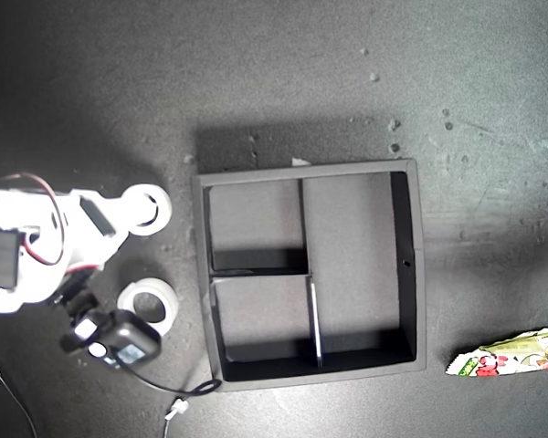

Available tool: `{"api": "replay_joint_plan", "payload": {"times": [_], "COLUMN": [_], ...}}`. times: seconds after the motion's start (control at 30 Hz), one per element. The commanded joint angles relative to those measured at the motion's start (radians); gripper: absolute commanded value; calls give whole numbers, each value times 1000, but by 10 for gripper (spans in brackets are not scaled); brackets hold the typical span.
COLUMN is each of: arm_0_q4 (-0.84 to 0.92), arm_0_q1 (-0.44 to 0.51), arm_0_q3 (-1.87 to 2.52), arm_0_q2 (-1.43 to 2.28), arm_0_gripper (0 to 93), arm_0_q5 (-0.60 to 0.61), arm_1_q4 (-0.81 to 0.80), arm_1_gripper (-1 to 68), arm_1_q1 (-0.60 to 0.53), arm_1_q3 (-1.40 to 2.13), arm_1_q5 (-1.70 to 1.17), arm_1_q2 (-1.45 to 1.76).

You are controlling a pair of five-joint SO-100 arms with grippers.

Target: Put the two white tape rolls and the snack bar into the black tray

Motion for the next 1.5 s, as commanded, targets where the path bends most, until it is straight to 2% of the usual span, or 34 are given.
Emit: {"api": "replay_joint_plan", "payload": {"times": [0.0,0.07,0.13,0.33,0.5,0.7,0.93,1.13,1.27,1.33,1.47], "arm_0_q4": [-18,-20,-20,52,147,221,336,638,933,927,927], "arm_0_q1": [-26,-41,-51,-54,-52,-14,89,155,189,192,213], "arm_0_q3": [-57,-61,-61,-95,-193,-393,-781,-1405,-2141,-2138,-2177], "arm_0_q2": [-26,-26,-3,106,175,143,-100,-531,-988,-1019,-1100], "arm_0_gripper": [127,72,39,3,2,2,2,2,2,2,2], "arm_0_q5": [-21,-29,-31,-28,-6,20,14,18,17,-6,-48], "arm_1_q4": [-26,-15,26,278,425,471,400,209,18,-75,-156], "arm_1_gripper": [169,177,181,186,206,236,346,346,324,322,322], "arm_1_q1": [8,5,6,40,-38,-201,-393,-489,-551,-571,-588], "arm_1_q3": [-74,-175,-364,-1039,-1213,-1042,-836,-649,-518,-454,-394], "arm_1_q5": [-57,-120,-175,-149,150,741,1255,1470,1568,1591,1598], "arm_1_q2": [-8,-98,-324,-1005,-1220,-1229,-1227,-1224,-1229,-1230,-1250]}}
